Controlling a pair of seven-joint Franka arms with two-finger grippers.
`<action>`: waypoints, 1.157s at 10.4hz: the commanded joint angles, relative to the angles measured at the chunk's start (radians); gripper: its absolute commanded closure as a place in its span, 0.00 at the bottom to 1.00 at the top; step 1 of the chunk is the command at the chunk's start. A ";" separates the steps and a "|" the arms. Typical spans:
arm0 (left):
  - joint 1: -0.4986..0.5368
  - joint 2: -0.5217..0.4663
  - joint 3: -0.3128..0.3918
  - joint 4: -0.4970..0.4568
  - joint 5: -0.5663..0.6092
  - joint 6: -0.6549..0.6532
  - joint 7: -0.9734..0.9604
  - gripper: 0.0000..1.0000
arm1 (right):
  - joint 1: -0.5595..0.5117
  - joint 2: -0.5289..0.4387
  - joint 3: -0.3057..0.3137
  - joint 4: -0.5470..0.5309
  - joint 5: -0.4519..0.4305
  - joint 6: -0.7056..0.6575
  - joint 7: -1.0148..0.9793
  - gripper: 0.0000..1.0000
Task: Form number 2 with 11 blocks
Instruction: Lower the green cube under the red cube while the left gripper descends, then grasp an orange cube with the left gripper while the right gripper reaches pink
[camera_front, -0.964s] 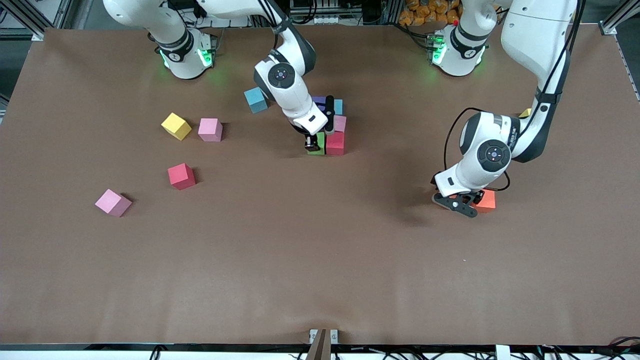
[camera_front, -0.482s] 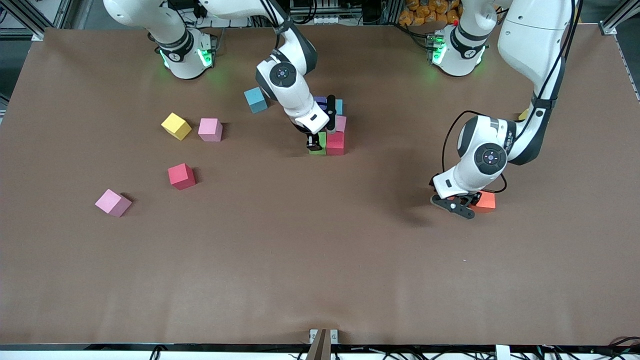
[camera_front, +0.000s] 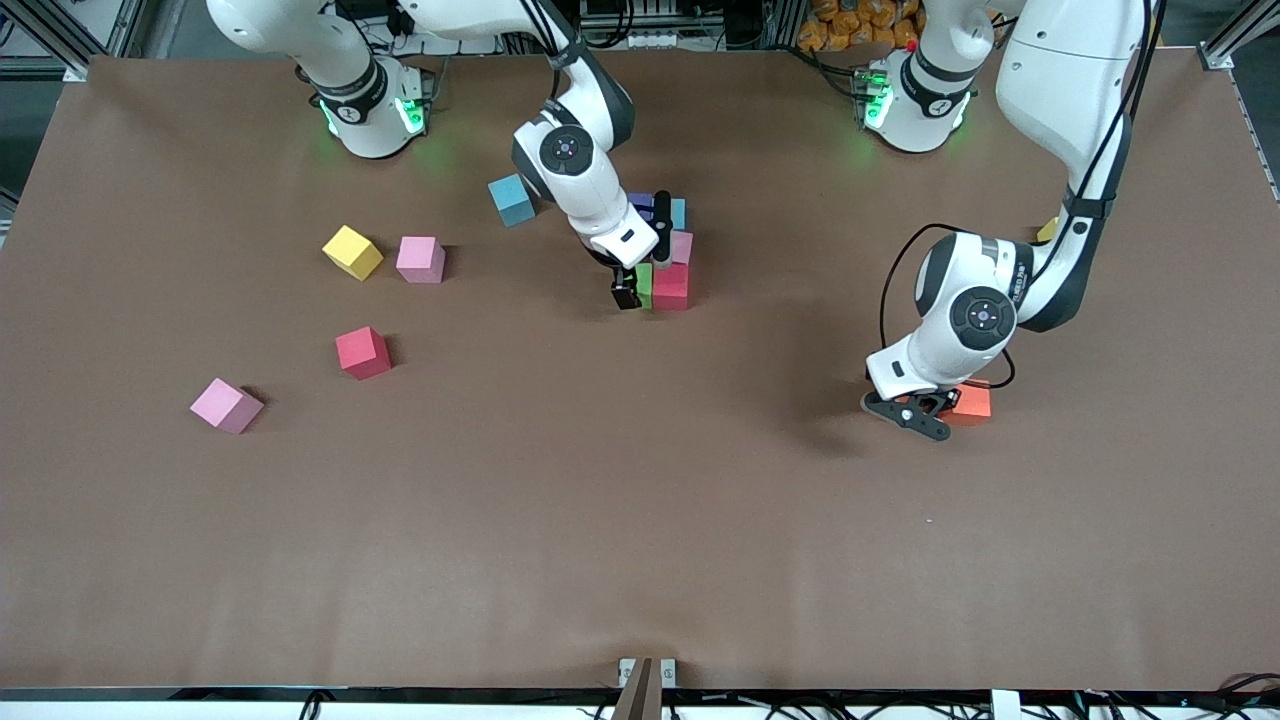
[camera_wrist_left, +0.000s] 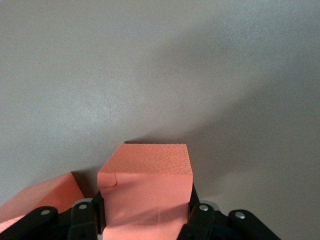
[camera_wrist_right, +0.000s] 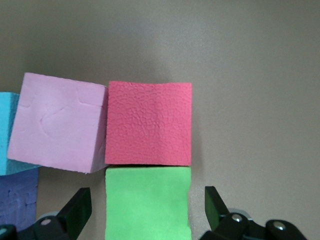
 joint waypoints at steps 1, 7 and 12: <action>-0.006 -0.027 -0.004 0.013 -0.034 0.003 0.024 1.00 | -0.009 -0.065 -0.003 0.006 0.032 -0.107 -0.029 0.00; -0.098 -0.104 -0.024 0.105 -0.220 -0.158 -0.240 1.00 | -0.089 -0.261 -0.172 0.017 0.023 -0.464 0.058 0.00; -0.147 -0.115 -0.196 0.163 -0.221 -0.204 -0.763 1.00 | -0.092 -0.268 -0.579 0.165 -0.010 -0.740 0.266 0.00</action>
